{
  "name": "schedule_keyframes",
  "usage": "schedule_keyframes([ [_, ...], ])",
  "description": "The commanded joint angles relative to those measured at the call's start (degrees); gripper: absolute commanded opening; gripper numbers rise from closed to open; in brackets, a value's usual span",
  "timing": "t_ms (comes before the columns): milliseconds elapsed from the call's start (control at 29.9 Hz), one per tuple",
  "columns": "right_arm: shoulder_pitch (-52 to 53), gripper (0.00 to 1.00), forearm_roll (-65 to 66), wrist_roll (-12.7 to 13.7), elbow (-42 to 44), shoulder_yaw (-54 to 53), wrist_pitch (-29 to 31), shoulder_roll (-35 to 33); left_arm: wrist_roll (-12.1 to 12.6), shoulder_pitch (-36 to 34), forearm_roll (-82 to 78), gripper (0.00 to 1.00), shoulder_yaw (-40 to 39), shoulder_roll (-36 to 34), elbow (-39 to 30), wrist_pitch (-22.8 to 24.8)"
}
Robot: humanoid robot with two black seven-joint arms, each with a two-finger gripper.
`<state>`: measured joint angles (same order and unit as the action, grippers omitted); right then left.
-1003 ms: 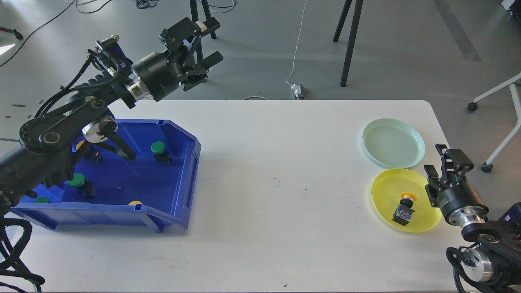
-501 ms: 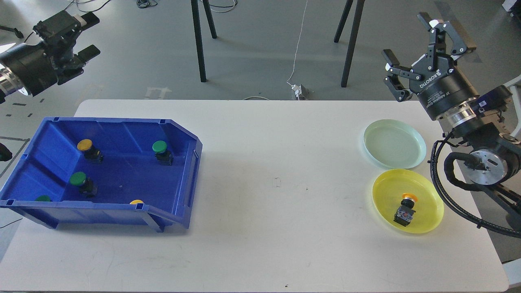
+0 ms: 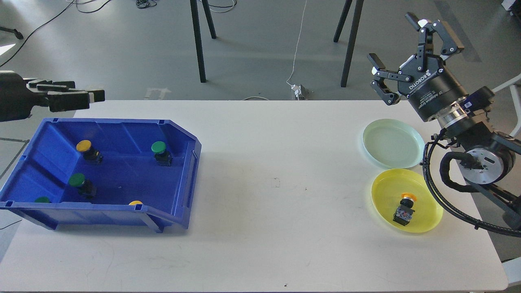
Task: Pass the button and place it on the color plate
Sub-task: 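Lower the left gripper into the blue bin toward a green button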
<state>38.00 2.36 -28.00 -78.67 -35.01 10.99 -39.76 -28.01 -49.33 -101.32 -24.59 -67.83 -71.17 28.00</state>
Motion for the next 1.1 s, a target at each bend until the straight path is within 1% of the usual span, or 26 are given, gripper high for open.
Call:
schedule_keyframes([
  [0, -0.8, 0.96, 0.0, 0.0, -0.1, -0.1, 0.0, -0.1, 0.0, 0.6, -8.5, 0.99, 6.6, -0.3, 0.2, 0.0],
  [100, -1.3, 0.96, 0.0, 0.0, -0.1, -0.1, 0.0, 0.0, 0.0, 0.6, -9.4, 0.99, 10.1, -0.2, 1.6, 0.0],
  [234, -1.4, 0.96, 0.0, 0.0, -0.1, -0.1, 0.0, 0.0, 0.0, 0.6, -9.3, 0.99, 11.1, 1.4, 5.8, 0.0],
  [401, -1.9, 0.96, 0.1, 0.0, 0.0, -0.1, 0.0, 0.1, 0.0, 0.6, -9.4, 0.99, 12.1, 6.0, 11.0, 0.0],
  [568, -2.1, 0.96, 0.1, 0.0, 0.1, 0.0, 0.0, 0.0, 0.0, 0.6, -9.4, 0.98, 12.6, 9.6, 13.9, 0.0],
  [769, -2.7, 0.96, 0.1, 0.0, 0.0, -0.1, 0.0, -0.1, 0.0, 0.4, -10.2, 0.98, 15.0, 15.2, 21.8, 0.0],
  [869, -2.8, 0.96, 0.0, 0.0, 0.0, -0.1, 0.0, -0.1, 0.0, 0.3, -10.2, 0.98, 15.3, 15.7, 23.0, 0.0],
  [1070, -3.0, 0.96, 0.1, 0.0, -0.1, -0.1, 0.0, 0.0, 0.0, 0.4, -10.2, 0.98, 15.4, 15.8, 23.1, 0.0],
])
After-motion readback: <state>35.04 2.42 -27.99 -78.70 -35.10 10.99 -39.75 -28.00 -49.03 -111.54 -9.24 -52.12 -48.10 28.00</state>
